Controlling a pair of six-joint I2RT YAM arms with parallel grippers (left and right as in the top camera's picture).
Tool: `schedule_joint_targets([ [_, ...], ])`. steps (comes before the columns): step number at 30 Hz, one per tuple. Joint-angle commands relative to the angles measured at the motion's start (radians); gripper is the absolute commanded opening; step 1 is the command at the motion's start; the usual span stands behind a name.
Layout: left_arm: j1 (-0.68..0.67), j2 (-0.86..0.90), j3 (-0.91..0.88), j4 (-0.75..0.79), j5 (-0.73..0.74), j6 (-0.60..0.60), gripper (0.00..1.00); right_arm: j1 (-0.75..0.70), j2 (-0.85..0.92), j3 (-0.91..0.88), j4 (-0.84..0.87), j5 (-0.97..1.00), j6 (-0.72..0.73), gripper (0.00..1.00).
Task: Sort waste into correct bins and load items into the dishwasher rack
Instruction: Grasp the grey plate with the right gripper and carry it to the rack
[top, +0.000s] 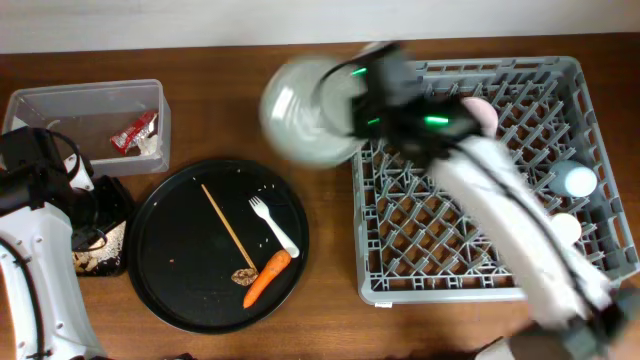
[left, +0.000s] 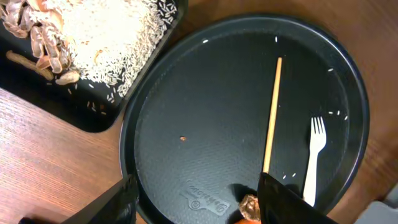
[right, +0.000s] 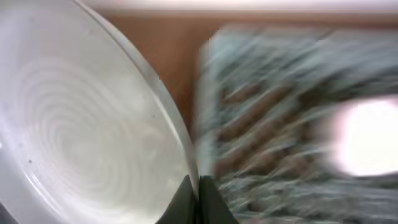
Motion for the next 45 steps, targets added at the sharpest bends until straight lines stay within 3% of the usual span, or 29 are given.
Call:
schedule_joint_targets([
  [1,0.003,-0.004,0.003,0.003,0.002,-0.014,0.61,-0.097,-0.082,0.014,-0.076,0.672,-0.110,0.04],
  [7,0.003,-0.004,0.003,0.005,0.001,-0.029,0.64,-0.192,0.036,-0.070,-0.098,0.965,-0.043,0.04],
  [16,0.003,-0.004,0.003,0.007,0.001,-0.029,0.64,-0.085,0.235,-0.095,-0.146,0.873,0.043,0.04],
  [20,0.003,-0.004,0.003,0.007,0.001,-0.029,0.64,-0.049,0.241,-0.096,-0.158,0.848,0.070,0.04],
  [24,0.003,-0.004,0.003,0.007,0.001,-0.029,0.64,-0.054,0.209,-0.062,-0.193,1.042,0.071,0.04],
  [29,0.003,-0.004,0.003,0.003,0.001,-0.029,0.64,-0.083,0.181,0.054,-0.199,1.070,0.064,0.04],
  [39,0.003,-0.004,0.003,0.005,0.001,-0.029,0.64,-0.084,0.220,0.040,-0.207,0.891,0.099,0.04],
  [45,0.003,-0.004,0.003,0.006,0.002,-0.029,0.64,-0.091,0.243,-0.006,-0.207,0.930,0.150,0.04],
])
